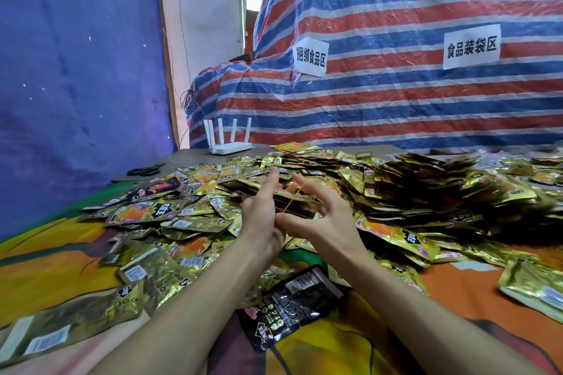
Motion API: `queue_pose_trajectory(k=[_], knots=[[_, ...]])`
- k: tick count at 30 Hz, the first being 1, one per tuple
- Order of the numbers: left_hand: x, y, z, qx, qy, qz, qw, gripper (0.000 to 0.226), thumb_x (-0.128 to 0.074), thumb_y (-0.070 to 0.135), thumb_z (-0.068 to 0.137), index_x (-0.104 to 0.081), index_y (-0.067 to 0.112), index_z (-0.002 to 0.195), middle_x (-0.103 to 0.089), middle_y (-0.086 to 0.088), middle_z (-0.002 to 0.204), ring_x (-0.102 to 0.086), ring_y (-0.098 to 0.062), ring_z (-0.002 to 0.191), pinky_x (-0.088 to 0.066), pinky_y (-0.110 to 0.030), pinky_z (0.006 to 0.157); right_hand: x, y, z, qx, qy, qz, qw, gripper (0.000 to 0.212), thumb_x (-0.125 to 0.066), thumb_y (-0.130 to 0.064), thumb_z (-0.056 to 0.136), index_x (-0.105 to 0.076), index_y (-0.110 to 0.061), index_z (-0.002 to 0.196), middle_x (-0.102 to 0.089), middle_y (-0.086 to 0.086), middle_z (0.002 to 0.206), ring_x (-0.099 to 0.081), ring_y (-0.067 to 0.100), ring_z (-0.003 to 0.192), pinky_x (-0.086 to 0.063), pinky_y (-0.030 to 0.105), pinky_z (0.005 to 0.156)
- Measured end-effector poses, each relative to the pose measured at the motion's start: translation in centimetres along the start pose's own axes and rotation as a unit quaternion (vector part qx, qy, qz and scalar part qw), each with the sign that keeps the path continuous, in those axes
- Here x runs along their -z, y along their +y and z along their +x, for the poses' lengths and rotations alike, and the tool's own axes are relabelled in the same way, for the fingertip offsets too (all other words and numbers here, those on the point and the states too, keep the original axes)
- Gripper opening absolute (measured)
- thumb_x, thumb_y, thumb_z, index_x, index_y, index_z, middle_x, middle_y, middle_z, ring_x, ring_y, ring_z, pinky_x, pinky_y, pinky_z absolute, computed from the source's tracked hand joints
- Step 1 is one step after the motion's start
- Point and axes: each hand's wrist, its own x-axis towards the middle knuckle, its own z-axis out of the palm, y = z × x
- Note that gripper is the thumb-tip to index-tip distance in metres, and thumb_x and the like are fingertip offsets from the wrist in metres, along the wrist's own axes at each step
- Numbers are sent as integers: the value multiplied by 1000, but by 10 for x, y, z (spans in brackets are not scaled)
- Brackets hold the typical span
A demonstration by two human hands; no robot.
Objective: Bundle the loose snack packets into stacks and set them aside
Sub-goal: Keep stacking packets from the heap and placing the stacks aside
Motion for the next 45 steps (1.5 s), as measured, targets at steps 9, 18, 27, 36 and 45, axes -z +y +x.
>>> queue_pose_trajectory(k=[9,18,27,36,45], knots=[[9,-5,5,51,-130,52,989,49,-50,39,100,-82,16,71,-76,-8,82,-74,-21,80,-60,-31,70,10,5,3,-30,-1,18,999,59,-91,-28,64,-65,-32,116,-63,-15,113,-59,1,111,-53,36,93],[9,-2,2,82,-104,50,990,45,-50,38,101,-74,1,104,-72,-18,96,-71,-33,88,-59,-44,86,12,10,6,-61,-76,-34,995,73,-86,-45,54,-52,-30,118,-57,-8,112,-64,6,95,-53,16,65],[14,-7,6,87,-107,129,982,42,-63,39,93,-72,2,112,-74,-21,105,-72,-35,98,-57,-47,91,13,11,5,-89,-124,-68,986,81,-90,-36,62,-40,-31,126,-58,-7,110,-68,9,91,-61,25,70],[17,-6,14,-41,-46,193,979,31,-57,52,92,-61,26,109,-67,-5,115,-64,-22,107,-49,-43,92,64,-14,32,-67,37,-254,964,44,-82,-28,76,-51,-24,106,-62,-5,99,-62,12,82,-51,27,62],[30,3,27,-103,43,199,974,23,-60,31,98,-61,9,105,-62,-6,101,-61,-21,82,-46,-32,67,110,20,26,-165,143,-389,895,21,-79,-35,78,-71,-27,96,-67,6,109,-56,30,110,-42,42,96]])
